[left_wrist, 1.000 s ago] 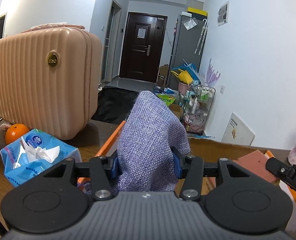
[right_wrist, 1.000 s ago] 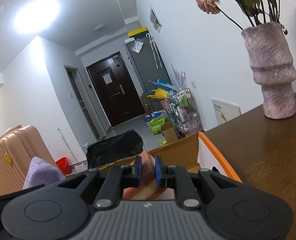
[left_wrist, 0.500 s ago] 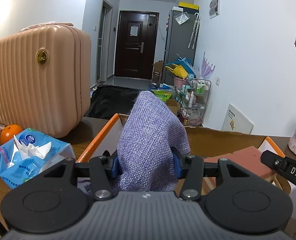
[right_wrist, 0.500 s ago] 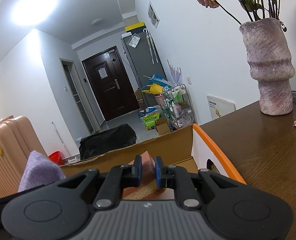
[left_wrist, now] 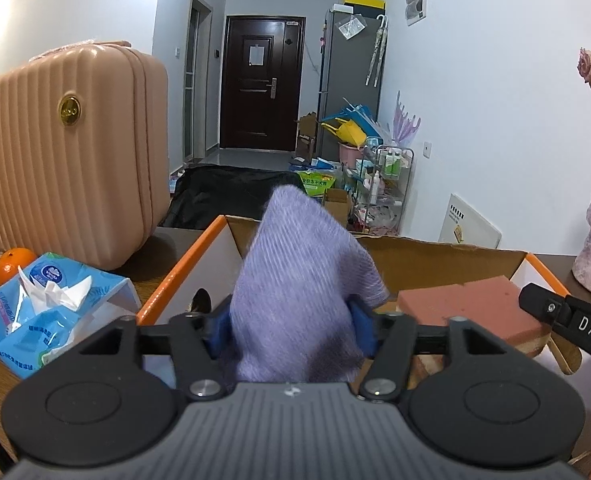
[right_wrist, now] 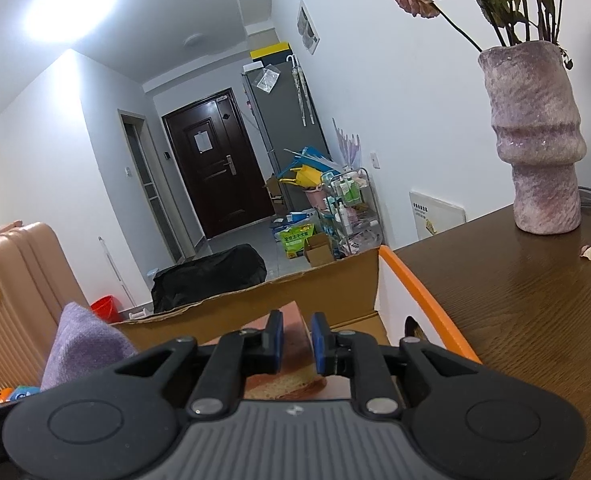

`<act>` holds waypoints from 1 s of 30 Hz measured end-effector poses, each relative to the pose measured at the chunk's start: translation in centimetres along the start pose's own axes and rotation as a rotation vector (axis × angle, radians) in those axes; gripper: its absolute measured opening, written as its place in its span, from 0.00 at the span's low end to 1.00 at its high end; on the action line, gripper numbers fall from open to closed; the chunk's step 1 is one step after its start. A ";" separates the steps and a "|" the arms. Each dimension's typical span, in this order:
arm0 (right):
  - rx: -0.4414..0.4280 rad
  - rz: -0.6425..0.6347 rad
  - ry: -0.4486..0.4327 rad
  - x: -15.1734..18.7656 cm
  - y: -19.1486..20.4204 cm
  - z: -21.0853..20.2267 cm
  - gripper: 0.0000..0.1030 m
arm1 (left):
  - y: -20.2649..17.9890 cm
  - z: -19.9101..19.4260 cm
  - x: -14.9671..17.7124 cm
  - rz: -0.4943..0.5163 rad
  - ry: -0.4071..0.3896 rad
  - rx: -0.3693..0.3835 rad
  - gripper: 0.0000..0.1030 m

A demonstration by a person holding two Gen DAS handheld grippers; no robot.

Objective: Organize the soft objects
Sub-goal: 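Open the left tool to drop the purple bag into the box, then lower the pink sponge block into the box and open the right tool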

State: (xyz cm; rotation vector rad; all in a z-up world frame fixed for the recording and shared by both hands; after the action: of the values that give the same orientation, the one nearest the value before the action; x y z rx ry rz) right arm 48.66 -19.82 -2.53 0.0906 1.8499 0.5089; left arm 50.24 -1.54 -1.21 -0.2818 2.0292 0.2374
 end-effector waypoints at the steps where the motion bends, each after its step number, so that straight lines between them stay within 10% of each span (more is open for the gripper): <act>1: 0.005 0.001 -0.001 0.0 0.0 0.0 0.19 | 0.0 -0.2 0.0 -0.001 -0.009 -0.003 0.70; 12: 0.008 0.011 0.006 -0.1 -0.2 -0.2 0.69 | 0.4 -1.1 0.0 -0.027 -0.039 -0.022 1.00; 14: -0.003 -0.014 0.002 0.0 0.2 -0.2 0.92 | 0.5 -1.1 0.0 -0.033 -0.032 -0.019 1.00; 30: 0.030 -0.062 -0.059 -0.4 0.8 -1.9 1.00 | 2.4 -2.7 -0.7 -0.112 -0.052 -0.037 1.00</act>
State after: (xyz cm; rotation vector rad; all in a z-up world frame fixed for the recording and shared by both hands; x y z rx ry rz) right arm 46.95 -19.79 -1.41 0.0681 1.7974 0.4310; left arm 47.61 0.03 0.73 -0.4076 1.9521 0.2102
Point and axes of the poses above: each gripper's, at about its wrist camera, not at the fingertips, and z roughly the way its jaws point, y to its left, x to its underside, the point moved 1 cm from there along z, roughly the way its jaws point, and after that the axes turned 14 degrees about -x, right-handed, at the moved point
